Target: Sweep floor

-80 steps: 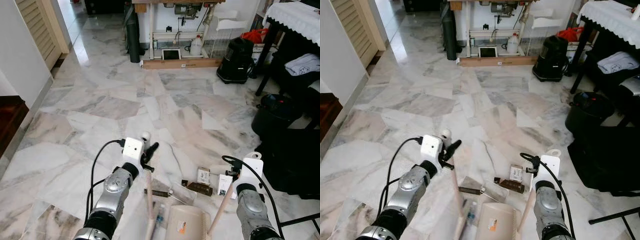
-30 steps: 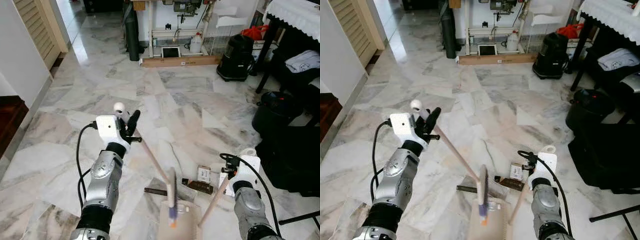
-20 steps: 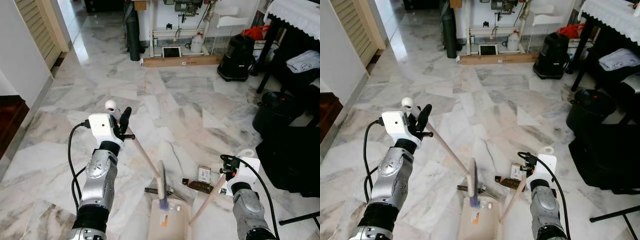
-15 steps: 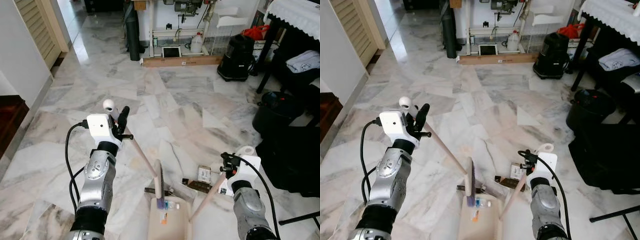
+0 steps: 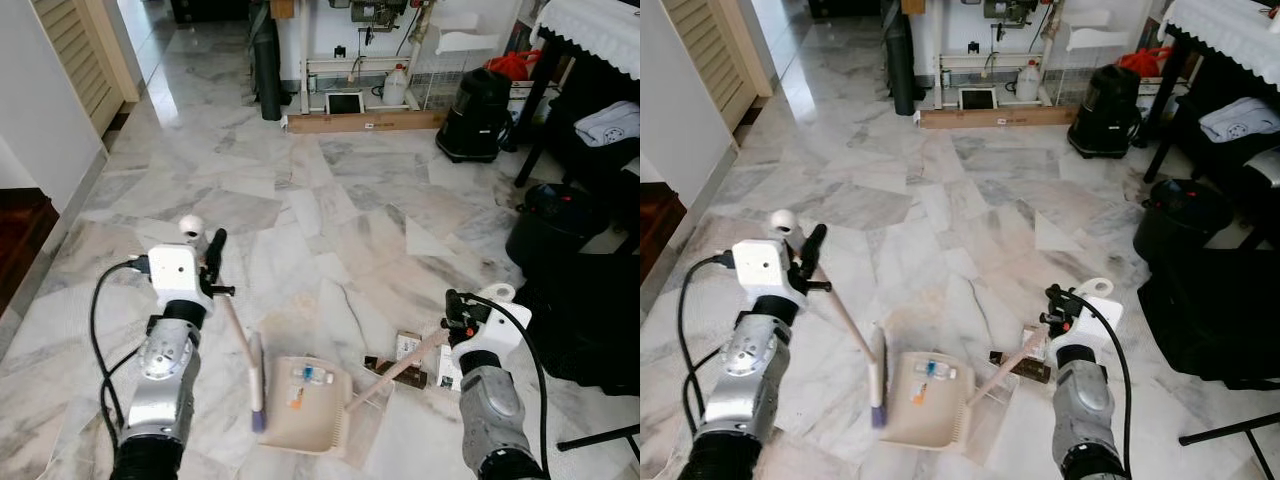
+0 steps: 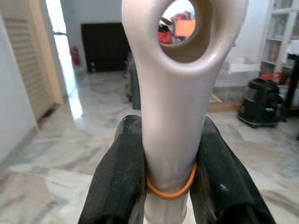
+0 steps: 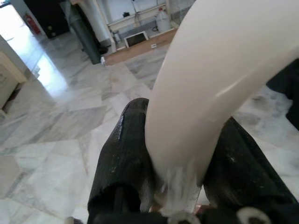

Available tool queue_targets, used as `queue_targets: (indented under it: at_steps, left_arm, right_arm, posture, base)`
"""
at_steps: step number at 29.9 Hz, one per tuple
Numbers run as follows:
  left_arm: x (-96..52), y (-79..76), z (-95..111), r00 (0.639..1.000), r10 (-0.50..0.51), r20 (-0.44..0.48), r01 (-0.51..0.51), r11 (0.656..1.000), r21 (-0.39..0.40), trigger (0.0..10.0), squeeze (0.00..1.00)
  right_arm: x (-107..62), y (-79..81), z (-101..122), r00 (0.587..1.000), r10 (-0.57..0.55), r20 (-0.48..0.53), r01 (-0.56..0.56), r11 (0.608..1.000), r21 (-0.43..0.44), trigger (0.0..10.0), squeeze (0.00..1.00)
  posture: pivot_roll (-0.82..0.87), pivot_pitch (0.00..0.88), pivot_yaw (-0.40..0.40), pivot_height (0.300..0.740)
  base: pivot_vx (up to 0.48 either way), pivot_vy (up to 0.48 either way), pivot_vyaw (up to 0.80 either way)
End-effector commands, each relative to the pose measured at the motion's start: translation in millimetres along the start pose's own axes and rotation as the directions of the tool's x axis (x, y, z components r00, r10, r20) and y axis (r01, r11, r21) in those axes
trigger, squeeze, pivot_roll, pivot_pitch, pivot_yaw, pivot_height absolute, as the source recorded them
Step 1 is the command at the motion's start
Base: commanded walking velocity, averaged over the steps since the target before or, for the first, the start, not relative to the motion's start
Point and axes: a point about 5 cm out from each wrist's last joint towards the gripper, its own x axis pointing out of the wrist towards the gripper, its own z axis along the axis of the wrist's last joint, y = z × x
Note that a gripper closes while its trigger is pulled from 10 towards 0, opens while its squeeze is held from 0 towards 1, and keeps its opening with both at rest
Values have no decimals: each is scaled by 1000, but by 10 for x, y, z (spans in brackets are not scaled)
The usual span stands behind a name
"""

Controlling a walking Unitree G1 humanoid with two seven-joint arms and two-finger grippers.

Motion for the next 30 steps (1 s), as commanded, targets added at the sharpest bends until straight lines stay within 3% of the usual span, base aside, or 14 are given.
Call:
queue_targets:
  at_steps: [1, 3, 14, 30]
  left_arm:
    - [7, 48, 139, 997, -20, 73, 14, 996, 91, 10000, 0]
    - [-16, 44, 109, 997, -43, 60, 35, 991, 130, 10000, 0]
    - [-103, 64, -15, 1000, -23, 14, 21, 993, 117, 10000, 0]
    - [-165, -34, -88, 999, -43, -15, 44, 994, 98, 10000, 0]
  right_arm:
    - [78, 60, 170, 997, 13, 81, -16, 999, 36, 10000, 0]
    - [86, 82, 190, 995, 20, 93, -24, 999, 36, 10000, 0]
    - [99, 283, 327, 976, 102, 191, -93, 994, -56, 10000, 0]
    - [42, 446, 279, 972, 123, 198, -123, 992, -9, 10000, 0]
  posture:
    - [110, 6, 5, 740]
    - [109, 0, 7, 740]
    - [108, 0, 25, 740]
    - [118, 0, 28, 740]
  base:
    - [0, 0, 0]
    - [0, 0, 0]
    - [0, 0, 0]
    - [0, 0, 0]
